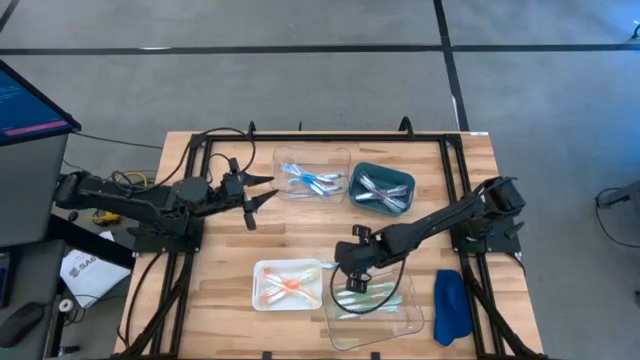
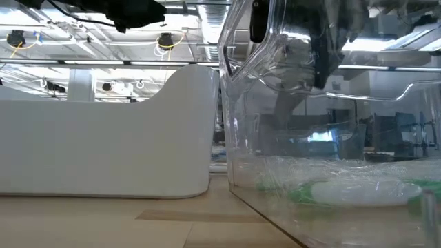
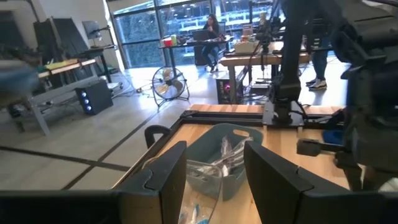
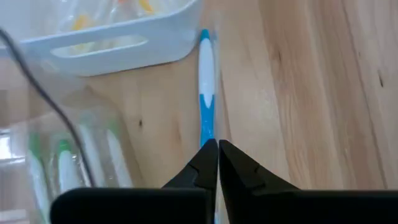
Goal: Pick & Place Toothbrushes
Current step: Put the blue toothbrush into the top transparent bin
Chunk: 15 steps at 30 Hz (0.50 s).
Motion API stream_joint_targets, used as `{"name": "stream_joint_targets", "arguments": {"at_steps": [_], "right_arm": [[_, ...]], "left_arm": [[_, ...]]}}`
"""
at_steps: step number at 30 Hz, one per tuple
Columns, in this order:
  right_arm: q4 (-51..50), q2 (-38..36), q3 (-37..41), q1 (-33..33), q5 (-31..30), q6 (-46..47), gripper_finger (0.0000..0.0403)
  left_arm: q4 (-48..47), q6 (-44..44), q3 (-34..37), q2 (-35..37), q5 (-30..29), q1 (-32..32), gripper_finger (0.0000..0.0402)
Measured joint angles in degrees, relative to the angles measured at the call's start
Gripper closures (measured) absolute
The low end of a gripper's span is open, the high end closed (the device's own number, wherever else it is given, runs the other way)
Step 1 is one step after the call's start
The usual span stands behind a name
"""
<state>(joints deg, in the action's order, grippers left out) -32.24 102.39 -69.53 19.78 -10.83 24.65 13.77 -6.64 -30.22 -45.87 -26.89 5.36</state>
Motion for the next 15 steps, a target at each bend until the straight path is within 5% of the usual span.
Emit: {"name": "stream_joint_targets", "arguments": {"at_steps": [7,12,15], "right_arm": [[1.3,0.0,0.4,-0.8,0.7,2.7,0.0335],[4.3,0.0,0.4,-6.0,10.1,20.9,0.0291],[9.4,0.0,0.3,-7.1,15.7,24.0,0.0276]], "left_arm": [[0.6,1.1,0.0,-3.3,0.0,-1.5,0.0248],[2.4,1.1,0.0,-5.9,0.0,-2.3,0.0248],[3.0,1.0,0.0,-6.4,0.0,-2.5,0.0248]]}}
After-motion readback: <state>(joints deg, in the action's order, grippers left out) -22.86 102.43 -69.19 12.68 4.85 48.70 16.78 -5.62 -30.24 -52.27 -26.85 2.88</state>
